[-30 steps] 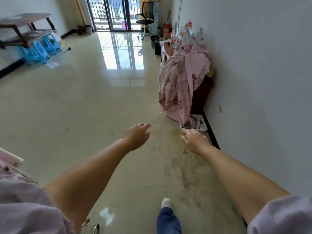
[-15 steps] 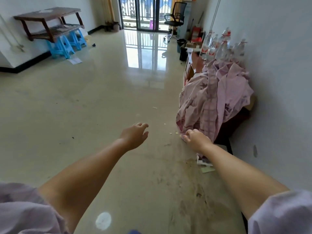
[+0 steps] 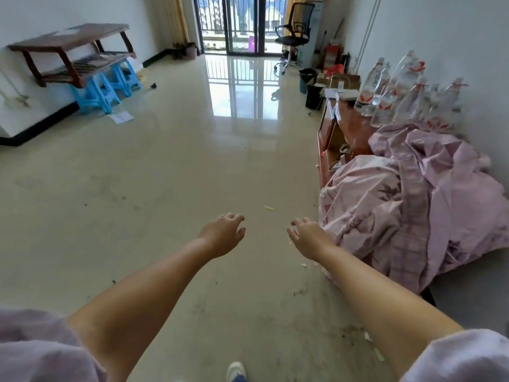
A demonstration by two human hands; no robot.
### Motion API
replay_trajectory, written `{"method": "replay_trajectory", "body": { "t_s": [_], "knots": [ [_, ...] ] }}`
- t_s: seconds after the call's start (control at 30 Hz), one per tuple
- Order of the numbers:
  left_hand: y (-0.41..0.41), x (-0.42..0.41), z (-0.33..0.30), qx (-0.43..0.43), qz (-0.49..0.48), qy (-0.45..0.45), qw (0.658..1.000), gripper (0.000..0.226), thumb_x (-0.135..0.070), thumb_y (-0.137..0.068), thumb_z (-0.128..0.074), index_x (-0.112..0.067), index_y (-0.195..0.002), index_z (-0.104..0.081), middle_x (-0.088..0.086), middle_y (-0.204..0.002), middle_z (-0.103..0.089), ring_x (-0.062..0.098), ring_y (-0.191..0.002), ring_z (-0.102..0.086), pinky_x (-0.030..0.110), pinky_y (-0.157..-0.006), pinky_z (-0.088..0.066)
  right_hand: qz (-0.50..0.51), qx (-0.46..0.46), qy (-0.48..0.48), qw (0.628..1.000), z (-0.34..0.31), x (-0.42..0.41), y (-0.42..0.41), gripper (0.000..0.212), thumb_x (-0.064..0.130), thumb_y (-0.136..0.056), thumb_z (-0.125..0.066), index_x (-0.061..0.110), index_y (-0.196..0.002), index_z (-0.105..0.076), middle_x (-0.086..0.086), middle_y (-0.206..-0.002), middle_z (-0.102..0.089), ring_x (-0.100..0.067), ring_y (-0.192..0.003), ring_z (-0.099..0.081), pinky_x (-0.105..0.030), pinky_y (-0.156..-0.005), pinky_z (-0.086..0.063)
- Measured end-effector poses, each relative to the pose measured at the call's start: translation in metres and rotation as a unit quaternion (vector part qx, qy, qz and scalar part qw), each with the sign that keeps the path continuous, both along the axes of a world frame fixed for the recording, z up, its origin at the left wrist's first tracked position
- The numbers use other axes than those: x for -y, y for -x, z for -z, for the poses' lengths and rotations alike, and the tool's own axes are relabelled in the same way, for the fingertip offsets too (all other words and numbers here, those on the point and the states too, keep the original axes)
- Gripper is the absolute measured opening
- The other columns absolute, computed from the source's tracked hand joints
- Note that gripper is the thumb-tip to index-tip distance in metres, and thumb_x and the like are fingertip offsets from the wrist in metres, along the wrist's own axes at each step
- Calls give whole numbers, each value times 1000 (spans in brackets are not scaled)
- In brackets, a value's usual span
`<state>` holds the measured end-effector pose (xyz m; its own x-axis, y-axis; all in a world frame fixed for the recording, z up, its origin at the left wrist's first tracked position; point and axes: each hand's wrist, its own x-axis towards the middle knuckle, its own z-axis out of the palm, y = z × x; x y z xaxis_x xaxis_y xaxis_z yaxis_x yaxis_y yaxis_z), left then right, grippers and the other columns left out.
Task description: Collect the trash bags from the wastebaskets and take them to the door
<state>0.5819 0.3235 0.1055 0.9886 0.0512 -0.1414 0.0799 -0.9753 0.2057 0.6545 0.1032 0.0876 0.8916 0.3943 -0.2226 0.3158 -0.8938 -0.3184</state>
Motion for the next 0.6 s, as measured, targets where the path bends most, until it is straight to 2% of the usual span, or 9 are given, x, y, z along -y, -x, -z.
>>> {"method": "replay_trajectory", "body": {
  "t_s": [0.33,0.6],
  "knots": [
    [-200,-48,38,-58,35,24,997,43,-40,-98,-35,-18,-134,-45,5,-135,-52,25,-122,-51,38,-96,-44,19,-25,31,999,35,-64,-173,43,39,-98,-33,13,-128,-49,-14,-131,-51,-34,-121,-48,-45,-100,-40],
    [-387,-72,68,-111,-7,33,993,42,-42,-99,-33,-16,-127,-52,6,-130,-54,25,-121,-51,38,-98,-44,-3,-61,46,997,55,-97,-366,42,39,-99,-31,14,-128,-48,-12,-133,-48,-31,-124,-45,-42,-99,-36]
  ]
}}
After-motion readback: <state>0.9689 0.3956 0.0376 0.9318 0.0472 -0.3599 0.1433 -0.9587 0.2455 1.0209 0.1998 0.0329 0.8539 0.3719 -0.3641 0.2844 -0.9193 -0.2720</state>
